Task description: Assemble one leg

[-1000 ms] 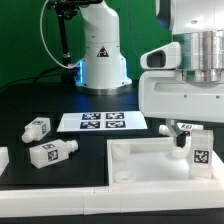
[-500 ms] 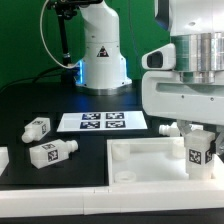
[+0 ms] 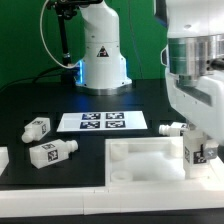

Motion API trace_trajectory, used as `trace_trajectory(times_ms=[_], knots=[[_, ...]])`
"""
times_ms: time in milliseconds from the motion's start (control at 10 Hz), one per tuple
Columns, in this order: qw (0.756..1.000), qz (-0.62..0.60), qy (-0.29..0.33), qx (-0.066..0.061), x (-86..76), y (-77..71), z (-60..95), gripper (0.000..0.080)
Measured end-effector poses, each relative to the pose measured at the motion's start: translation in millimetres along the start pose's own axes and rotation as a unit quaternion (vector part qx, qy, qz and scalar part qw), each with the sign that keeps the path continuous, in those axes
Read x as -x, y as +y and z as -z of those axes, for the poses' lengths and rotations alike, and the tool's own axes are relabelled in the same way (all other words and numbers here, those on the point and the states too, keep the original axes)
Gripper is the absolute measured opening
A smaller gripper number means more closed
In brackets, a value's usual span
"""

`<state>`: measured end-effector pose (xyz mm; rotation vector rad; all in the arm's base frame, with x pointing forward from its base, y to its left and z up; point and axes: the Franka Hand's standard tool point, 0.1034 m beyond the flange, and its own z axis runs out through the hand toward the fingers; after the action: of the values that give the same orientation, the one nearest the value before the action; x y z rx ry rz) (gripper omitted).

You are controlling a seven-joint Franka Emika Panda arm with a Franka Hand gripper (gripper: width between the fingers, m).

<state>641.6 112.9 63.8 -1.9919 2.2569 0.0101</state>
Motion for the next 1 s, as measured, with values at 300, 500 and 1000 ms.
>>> trace_trajectory(times_ms=[300,500,1000], knots=[[0.987,-0.158,-0.003,-0.011,4.3,-1.5,-0.7,0.0285],[0.989,-0.145,-0.004,-0.011,6.7,-0.8,-0.8,0.0285],[0.986,0.168,-0.004,-0.015,10.9,5.8,3.5,0.064]])
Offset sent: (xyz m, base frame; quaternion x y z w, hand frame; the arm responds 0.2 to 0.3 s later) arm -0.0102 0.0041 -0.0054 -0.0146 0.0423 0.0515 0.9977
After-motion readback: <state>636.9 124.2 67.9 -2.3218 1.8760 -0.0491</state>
